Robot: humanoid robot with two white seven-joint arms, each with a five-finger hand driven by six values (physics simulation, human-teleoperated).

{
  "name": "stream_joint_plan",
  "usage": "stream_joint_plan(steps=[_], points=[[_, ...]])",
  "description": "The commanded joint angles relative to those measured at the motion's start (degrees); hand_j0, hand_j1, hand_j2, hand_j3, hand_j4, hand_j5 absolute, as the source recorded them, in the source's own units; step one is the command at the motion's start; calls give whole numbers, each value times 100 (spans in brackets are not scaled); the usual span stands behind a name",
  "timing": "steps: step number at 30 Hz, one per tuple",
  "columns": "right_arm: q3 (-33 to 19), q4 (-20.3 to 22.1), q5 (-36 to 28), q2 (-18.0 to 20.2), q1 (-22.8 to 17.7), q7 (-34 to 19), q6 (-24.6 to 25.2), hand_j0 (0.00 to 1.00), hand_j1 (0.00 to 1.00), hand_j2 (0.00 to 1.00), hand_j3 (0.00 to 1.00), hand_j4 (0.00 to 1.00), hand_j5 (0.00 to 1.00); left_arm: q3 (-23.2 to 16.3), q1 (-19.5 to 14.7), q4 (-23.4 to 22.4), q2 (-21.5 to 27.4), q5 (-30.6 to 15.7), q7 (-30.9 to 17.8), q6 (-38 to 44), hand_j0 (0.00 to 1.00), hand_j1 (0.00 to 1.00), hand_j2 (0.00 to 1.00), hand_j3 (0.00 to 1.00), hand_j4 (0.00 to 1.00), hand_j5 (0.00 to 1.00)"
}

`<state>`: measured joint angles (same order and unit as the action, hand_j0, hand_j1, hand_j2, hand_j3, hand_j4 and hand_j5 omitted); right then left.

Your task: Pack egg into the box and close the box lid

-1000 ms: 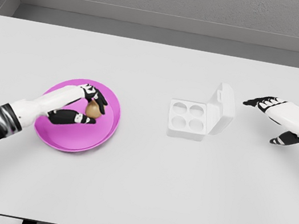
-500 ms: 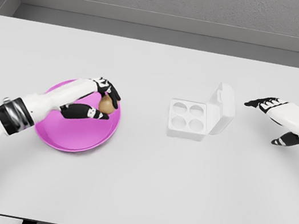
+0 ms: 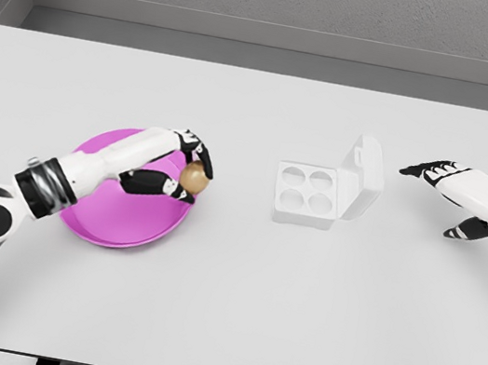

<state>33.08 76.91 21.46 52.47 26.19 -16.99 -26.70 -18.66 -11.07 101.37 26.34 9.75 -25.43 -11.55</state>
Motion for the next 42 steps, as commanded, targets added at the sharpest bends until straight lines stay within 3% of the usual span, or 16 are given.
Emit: stream_joint_plan(steps=[1,21,42], points=[[-3,-1,-27,9,0,3,7,100,100,100,100,100,100,-67,-9,-12,-15,-17,3,3,39,39,39,39,39,39],[-3,-1,-27,17,0,3,7,100,100,100,100,100,100,-393,-343,-206,-463,176,3,12,37,37,37,37,37,37],[-3,-9,-27,17,9,3,7,100,100,100,100,100,100,-630,-659,-469,-1167,748,-5,21,37,37,37,37,37,37]])
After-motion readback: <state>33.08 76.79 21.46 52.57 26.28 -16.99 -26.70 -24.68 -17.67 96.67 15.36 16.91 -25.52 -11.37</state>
